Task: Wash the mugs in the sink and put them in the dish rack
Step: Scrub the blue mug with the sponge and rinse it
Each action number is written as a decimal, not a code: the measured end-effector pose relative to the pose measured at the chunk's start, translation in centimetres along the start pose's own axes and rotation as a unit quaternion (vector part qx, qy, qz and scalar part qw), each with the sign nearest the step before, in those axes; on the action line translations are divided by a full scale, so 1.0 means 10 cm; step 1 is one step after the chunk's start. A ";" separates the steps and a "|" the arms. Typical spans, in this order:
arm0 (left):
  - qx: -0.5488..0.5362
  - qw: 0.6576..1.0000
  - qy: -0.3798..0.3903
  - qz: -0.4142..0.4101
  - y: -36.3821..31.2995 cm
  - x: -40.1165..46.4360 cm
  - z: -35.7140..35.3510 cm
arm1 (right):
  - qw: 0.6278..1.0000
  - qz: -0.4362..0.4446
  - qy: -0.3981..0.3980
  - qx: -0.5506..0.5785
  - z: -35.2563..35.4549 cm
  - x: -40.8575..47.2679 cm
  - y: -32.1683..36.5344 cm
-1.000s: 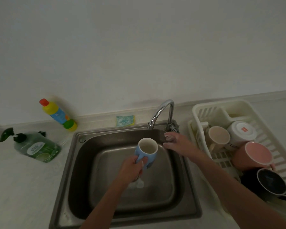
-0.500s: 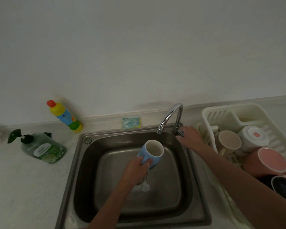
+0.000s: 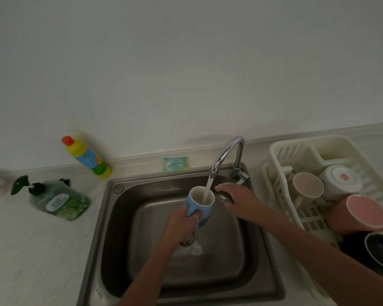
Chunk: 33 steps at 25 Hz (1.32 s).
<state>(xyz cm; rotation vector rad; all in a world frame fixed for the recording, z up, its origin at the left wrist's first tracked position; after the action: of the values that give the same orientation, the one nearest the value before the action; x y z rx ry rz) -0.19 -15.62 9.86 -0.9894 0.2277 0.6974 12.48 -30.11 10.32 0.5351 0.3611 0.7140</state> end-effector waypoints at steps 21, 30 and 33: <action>0.150 0.983 0.065 -0.089 0.02 0.22 0.01 | 0.891 0.278 0.115 -0.339 -0.38 0.18 0.63; 0.201 0.973 0.044 -0.110 0.01 0.20 0.07 | 0.952 0.144 0.195 -0.186 -0.57 0.24 0.46; 0.206 0.971 0.044 -0.110 0.03 0.22 0.06 | 0.948 0.111 0.248 -0.165 -0.63 0.20 0.37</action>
<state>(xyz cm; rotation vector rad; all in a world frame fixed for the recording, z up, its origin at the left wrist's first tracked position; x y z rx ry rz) 1.25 -14.09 8.92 -0.6341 0.3201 0.3820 8.91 -24.23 7.06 0.0676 0.6419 1.1078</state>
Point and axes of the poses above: each hand's wrist, its own x-axis towards the middle knuckle, its own z-axis out of the back of the hand, y = z × x, the point moved 8 cm from there along x, towards the middle knuckle, and after that the axes turned 2 degrees about -y, right-handed, at the moved point
